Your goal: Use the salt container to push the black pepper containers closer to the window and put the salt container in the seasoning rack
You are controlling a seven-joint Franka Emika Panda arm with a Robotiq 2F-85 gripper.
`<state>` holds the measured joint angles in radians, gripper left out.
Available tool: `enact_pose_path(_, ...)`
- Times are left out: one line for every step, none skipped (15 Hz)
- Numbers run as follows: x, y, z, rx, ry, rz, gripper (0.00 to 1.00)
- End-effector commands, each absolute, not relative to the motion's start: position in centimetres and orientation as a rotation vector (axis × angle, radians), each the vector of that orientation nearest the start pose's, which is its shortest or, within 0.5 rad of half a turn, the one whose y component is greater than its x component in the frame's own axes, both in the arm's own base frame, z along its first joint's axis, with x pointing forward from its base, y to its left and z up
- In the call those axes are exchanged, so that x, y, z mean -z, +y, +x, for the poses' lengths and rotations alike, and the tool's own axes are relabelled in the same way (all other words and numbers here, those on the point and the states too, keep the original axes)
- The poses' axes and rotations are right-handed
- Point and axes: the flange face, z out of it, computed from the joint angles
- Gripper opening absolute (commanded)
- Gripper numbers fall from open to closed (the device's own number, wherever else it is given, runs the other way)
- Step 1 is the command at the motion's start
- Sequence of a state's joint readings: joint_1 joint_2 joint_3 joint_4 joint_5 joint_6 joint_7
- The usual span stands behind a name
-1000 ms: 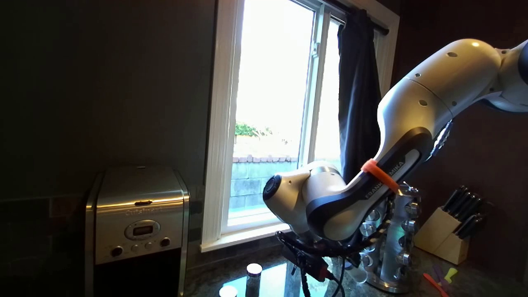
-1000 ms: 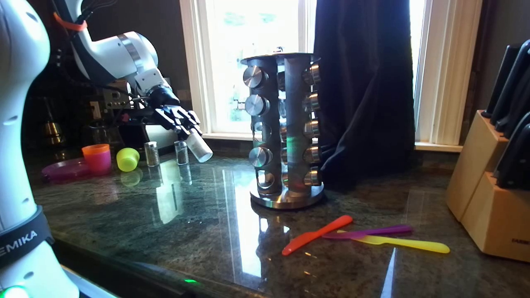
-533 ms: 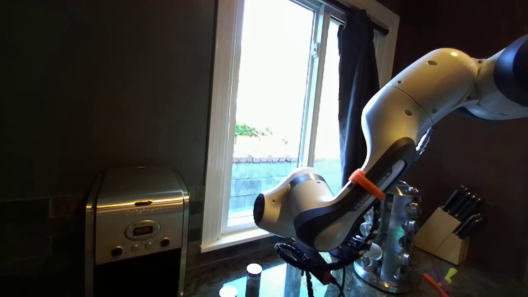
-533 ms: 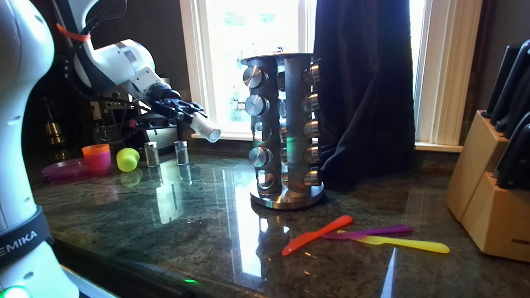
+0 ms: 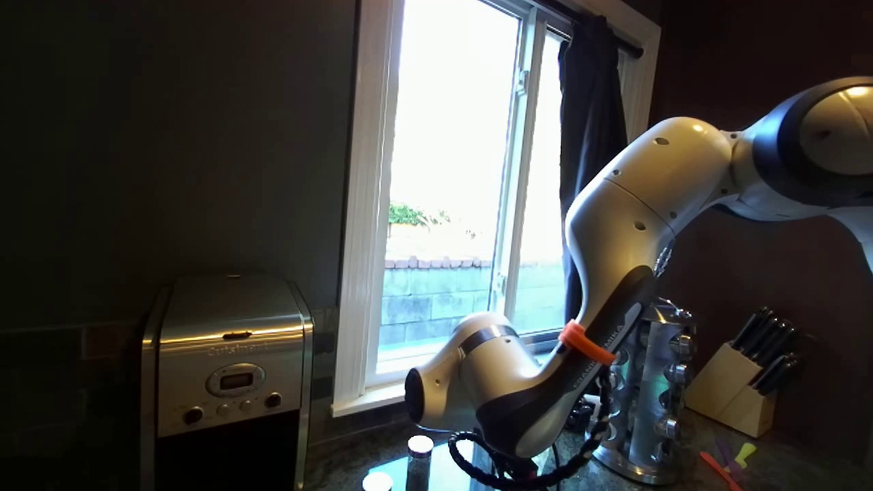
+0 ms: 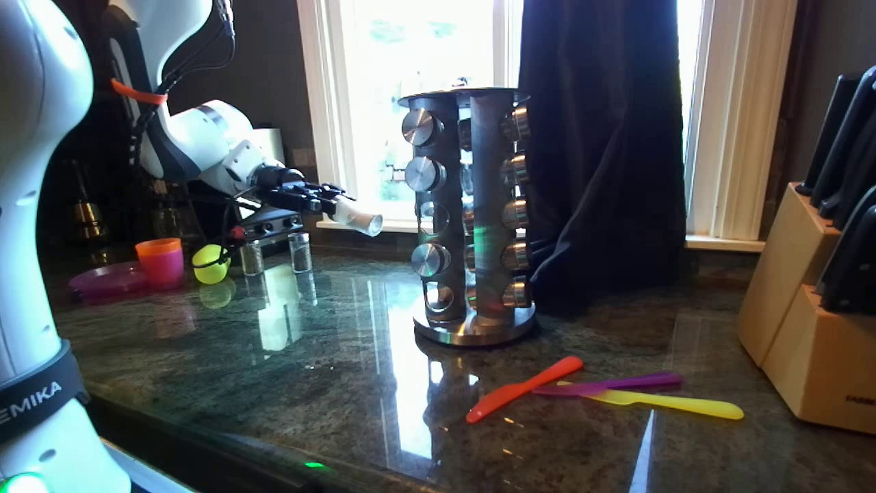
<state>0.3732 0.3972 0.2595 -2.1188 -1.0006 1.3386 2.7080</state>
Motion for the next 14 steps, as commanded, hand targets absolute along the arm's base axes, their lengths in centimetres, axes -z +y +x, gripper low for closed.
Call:
enact_pose_path(-21.9, 19.1, 44.2, -1.185, -1.357, 1.32, 0.25)
enact_pose_path(-21.4, 18.8, 44.1, -1.182, -1.35, 1.323, 0.25)
enact_pose_path(-20.8, 18.6, 44.1, -1.183, -1.352, 1.334, 0.25)
enact_pose_path(-20.4, 18.3, 44.3, -1.202, -1.356, 1.333, 0.25)
enact_pose_path(-21.8, 17.9, 45.8, -1.21, -1.347, 1.345, 0.25)
enact_pose_path(-20.9, 17.6, 45.9, -1.221, -1.357, 1.358, 0.25)
enact_pose_path(-21.1, 18.1, 45.1, -1.167, -1.336, 1.35, 0.5)
enact_pose_path(-21.1, 17.7, 45.6, -1.174, -1.343, 1.354, 0.5)
enact_pose_path(-21.1, 17.4, 45.8, -1.176, -1.346, 1.353, 0.5)
enact_pose_path(-21.1, 17.3, 45.9, -1.177, -1.347, 1.35, 0.5)
enact_pose_path(-21.1, 17.3, 45.9, -1.177, -1.347, 1.35, 0.5)
enact_pose_path(-21.1, 17.3, 45.8, -1.178, -1.346, 1.351, 0.5)
enact_pose_path(-21.1, 17.4, 45.8, -1.179, -1.345, 1.352, 0.5)
enact_pose_path(-21.1, 17.4, 45.8, -1.18, -1.345, 1.353, 0.5)
